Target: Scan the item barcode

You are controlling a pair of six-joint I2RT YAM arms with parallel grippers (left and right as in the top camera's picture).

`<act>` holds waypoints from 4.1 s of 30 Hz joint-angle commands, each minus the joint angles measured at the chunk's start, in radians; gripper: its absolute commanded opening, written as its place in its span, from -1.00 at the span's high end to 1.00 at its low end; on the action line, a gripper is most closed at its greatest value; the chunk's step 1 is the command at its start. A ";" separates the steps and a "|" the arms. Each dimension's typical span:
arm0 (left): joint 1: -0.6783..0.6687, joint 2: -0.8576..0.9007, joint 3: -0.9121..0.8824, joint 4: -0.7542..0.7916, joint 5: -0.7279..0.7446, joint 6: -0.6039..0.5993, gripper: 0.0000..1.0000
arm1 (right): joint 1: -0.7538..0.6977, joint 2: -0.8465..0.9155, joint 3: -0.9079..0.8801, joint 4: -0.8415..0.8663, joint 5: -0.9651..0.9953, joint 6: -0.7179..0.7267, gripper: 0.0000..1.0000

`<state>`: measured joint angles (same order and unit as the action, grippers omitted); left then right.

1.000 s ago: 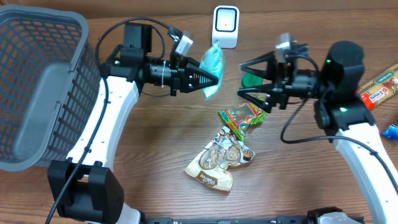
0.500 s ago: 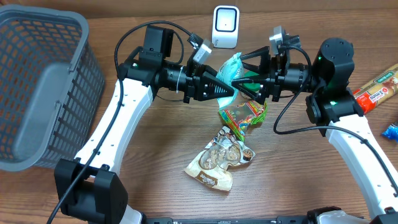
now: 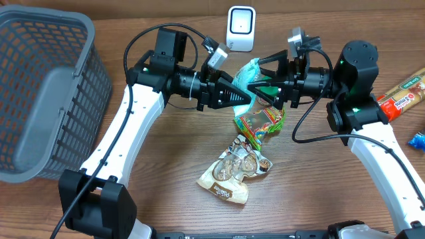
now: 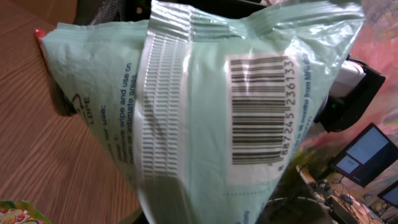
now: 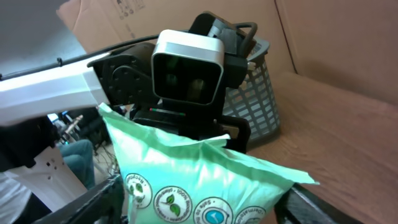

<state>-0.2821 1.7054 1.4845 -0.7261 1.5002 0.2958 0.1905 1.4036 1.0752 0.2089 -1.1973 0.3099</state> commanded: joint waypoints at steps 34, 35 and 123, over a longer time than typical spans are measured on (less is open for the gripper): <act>-0.040 0.002 0.014 -0.019 -0.037 0.018 0.91 | 0.006 0.000 0.011 0.007 -0.061 0.006 0.83; -0.040 0.002 0.014 -0.019 -0.037 0.018 0.92 | 0.006 0.000 0.011 0.007 -0.061 0.006 0.85; -0.053 0.251 0.014 -0.273 -1.218 -0.259 -1.00 | 0.062 0.946 1.087 -0.426 0.987 -0.128 0.93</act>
<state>-0.3279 1.9476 1.4845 -0.9993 0.2867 0.0532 0.2325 2.3234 2.0968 -0.2306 -0.2565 0.1692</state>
